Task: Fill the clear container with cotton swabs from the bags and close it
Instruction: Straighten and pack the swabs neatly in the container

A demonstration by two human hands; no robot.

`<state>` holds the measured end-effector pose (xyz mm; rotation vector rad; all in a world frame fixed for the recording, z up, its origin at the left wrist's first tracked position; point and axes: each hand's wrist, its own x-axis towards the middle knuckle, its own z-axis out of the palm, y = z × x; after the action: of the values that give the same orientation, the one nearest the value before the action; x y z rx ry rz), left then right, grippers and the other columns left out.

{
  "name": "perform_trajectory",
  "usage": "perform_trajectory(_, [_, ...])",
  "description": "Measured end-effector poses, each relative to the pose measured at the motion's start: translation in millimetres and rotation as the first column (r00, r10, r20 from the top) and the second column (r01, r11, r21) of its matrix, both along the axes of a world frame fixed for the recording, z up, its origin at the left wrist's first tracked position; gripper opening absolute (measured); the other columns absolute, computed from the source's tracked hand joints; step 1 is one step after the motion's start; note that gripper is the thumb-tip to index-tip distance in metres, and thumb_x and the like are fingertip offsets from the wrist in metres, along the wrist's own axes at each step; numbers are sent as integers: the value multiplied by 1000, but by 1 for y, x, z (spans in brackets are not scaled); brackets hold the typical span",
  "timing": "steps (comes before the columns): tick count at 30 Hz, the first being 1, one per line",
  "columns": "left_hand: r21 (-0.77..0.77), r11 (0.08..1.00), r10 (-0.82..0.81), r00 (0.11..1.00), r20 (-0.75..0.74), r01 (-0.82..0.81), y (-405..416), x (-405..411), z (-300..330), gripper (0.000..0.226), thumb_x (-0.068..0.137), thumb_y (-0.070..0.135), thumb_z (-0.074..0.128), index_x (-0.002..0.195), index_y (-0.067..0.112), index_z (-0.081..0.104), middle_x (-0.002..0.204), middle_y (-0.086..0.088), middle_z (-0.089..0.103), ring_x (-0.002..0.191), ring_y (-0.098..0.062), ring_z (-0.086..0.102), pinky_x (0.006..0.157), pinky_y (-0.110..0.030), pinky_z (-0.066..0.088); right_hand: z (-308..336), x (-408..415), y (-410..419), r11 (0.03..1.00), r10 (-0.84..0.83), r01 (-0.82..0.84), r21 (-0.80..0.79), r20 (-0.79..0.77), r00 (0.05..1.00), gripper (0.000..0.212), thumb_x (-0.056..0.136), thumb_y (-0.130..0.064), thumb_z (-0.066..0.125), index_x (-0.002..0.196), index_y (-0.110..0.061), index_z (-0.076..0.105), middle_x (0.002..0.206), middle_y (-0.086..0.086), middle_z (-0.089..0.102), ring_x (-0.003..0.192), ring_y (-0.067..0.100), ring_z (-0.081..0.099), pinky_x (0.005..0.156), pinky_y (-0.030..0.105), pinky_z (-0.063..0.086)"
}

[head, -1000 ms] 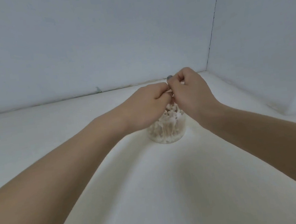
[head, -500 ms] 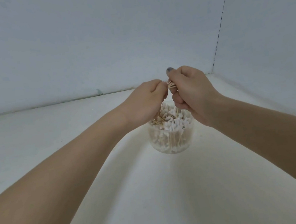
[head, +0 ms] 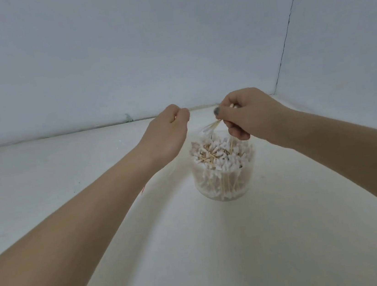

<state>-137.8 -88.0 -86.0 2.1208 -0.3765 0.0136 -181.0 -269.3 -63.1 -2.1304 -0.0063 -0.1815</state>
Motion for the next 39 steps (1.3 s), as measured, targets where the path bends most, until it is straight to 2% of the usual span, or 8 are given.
perform_trajectory(2, [18,1000,11,997,-73,-10,2,2,-8,37,105,35,37,116,8,60,118,-11,63,103,-26,60,98,-45,48,1,-2,1,967,70,-71,-243,-12,997,17,98,-21,57,85,-12,63,48,-10,56,39,5,49,44,16,39])
perform_trajectory(5, [-12,999,-43,987,-158,41,1,-1,-19,32,104,34,40,115,17,65,114,2,67,113,-23,62,106,-49,48,0,-2,3,883,94,-78,-463,12,995,16,99,-26,53,91,-20,65,72,-15,57,59,1,51,55,19,36])
perform_trajectory(11, [3,996,-93,989,-118,94,-1,-8,-26,32,103,20,42,121,22,69,115,12,67,114,-12,60,98,-30,47,-5,2,2,837,87,-54,-545,36,996,15,101,-26,48,92,-23,60,84,-14,54,69,4,51,57,21,33])
perform_trajectory(19, [9,995,-98,988,-122,100,2,-9,-27,27,103,24,43,118,25,66,115,11,68,110,-13,64,95,-31,49,1,15,1,766,95,-73,-639,0,995,14,101,-27,50,93,-20,60,83,-18,47,71,-1,45,56,18,30])
perform_trajectory(24, [10,994,-104,989,-106,106,1,-11,-28,24,102,24,48,119,23,64,115,10,67,109,-14,63,90,-30,49,6,12,8,701,152,-85,-708,31,988,17,100,-23,48,89,-18,60,86,-9,58,80,13,55,60,22,39])
perform_trajectory(31, [23,994,-106,991,-85,109,0,-9,-33,24,99,24,55,121,24,61,121,10,66,108,-10,65,78,-26,48,0,13,23,437,257,-42,-899,80,963,14,100,-21,44,88,-15,51,86,7,57,78,30,60,71,47,53])
perform_trajectory(33, [16,994,-103,991,-89,105,1,-10,-33,24,99,23,54,122,23,61,120,9,65,108,-12,64,81,-26,50,1,14,21,444,246,-43,-895,76,966,15,100,-21,46,88,-14,53,87,7,58,80,30,61,72,45,53])
perform_trajectory(39, [-35,995,-100,990,-100,97,-2,-13,-36,20,97,22,60,117,23,60,113,9,65,91,-6,65,61,-13,46,4,6,20,722,193,-115,-682,39,980,15,98,-25,54,85,-21,59,75,-15,49,68,5,53,59,24,40])
